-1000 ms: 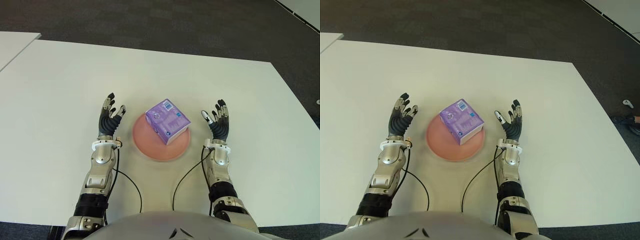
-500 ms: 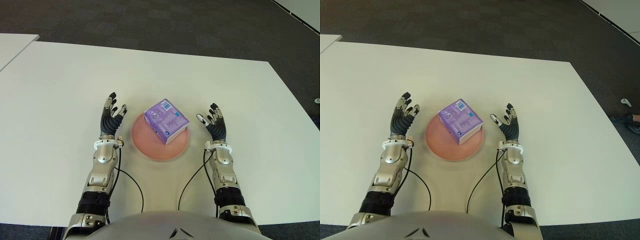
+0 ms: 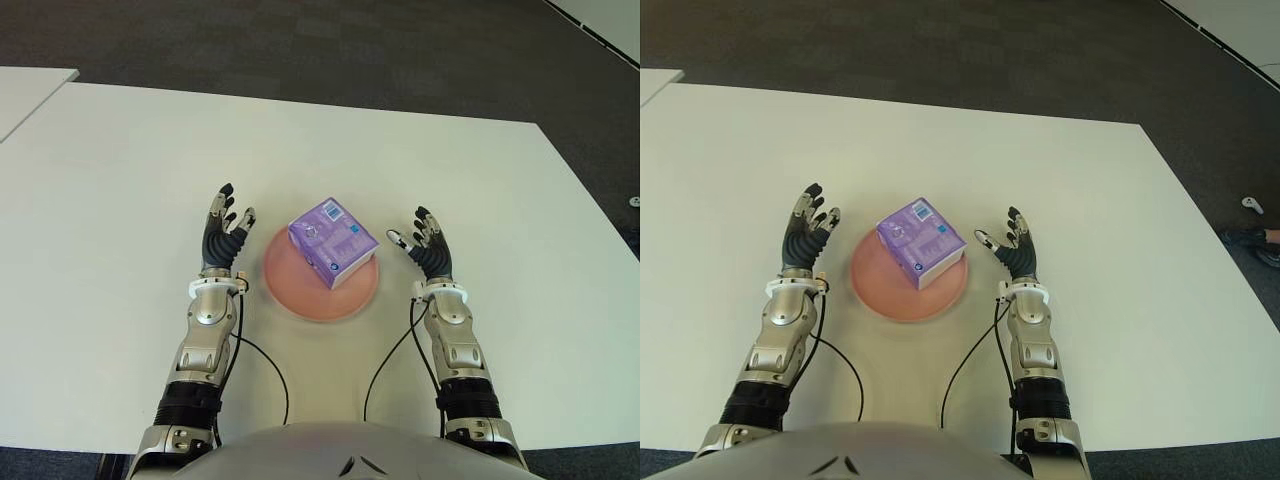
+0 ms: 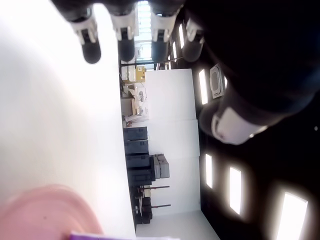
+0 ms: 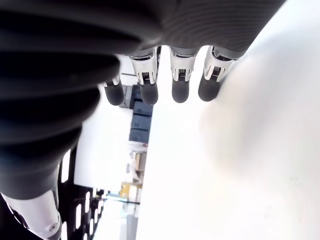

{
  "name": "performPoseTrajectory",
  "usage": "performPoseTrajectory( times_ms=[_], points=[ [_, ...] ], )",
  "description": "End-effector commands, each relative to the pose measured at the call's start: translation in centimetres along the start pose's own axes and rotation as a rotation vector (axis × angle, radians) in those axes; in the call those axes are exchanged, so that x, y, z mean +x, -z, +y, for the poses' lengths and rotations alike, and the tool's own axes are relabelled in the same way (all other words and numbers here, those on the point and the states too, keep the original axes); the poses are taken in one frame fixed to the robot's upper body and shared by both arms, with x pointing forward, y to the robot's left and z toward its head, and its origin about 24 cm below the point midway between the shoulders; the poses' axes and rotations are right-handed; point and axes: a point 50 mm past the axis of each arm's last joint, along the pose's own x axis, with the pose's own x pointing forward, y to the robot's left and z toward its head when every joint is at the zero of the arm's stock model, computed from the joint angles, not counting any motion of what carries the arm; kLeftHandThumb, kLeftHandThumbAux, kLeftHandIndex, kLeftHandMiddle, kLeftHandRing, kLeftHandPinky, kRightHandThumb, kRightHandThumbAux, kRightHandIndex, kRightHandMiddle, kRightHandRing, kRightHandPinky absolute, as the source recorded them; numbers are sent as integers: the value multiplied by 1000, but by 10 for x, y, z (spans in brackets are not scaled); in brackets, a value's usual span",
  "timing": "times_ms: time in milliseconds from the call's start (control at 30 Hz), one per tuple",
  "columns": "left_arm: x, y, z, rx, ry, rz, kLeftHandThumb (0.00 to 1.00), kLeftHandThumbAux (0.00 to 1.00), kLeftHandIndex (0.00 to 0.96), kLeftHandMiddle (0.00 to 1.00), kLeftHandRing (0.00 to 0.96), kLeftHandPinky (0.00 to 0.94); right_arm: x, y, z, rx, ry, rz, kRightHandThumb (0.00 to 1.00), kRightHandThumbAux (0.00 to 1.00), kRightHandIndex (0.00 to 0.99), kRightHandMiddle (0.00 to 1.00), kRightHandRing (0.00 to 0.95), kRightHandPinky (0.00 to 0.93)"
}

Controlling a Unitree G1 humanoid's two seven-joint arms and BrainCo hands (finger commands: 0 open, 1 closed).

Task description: Put the tissue paper into the plate.

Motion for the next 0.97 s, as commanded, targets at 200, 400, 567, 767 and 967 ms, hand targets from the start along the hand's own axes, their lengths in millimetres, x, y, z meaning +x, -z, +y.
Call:
performPoseTrajectory(
  times_ms=[200, 400, 567, 767, 967],
  points=[
    [-3, 4, 0, 9, 7, 26, 0, 603, 0, 0, 0, 0, -5, 25, 9, 39, -35, 30, 71, 757, 0, 0, 0, 25],
    [-4, 2, 0, 7, -7, 20, 0, 608, 0, 0, 0, 0, -4, 28, 10, 69, -25, -19, 67, 776, 0, 0, 0, 40],
    [-4, 2, 0, 5, -14, 25, 0, 612, 0, 0, 0, 2, -4, 30, 10, 88, -16, -39, 66, 786, 0, 4, 4, 46],
    [-3, 2, 0, 4, -18, 26, 0, 618, 0, 0, 0, 2, -3, 32, 11, 98, -13, -48, 70, 791, 0, 8, 8, 47],
    [0, 7, 3, 18, -16, 36, 0, 608, 0, 0, 0, 0, -2, 32, 12, 107, -15, -58, 75, 787, 0, 10, 9, 45]
  ],
)
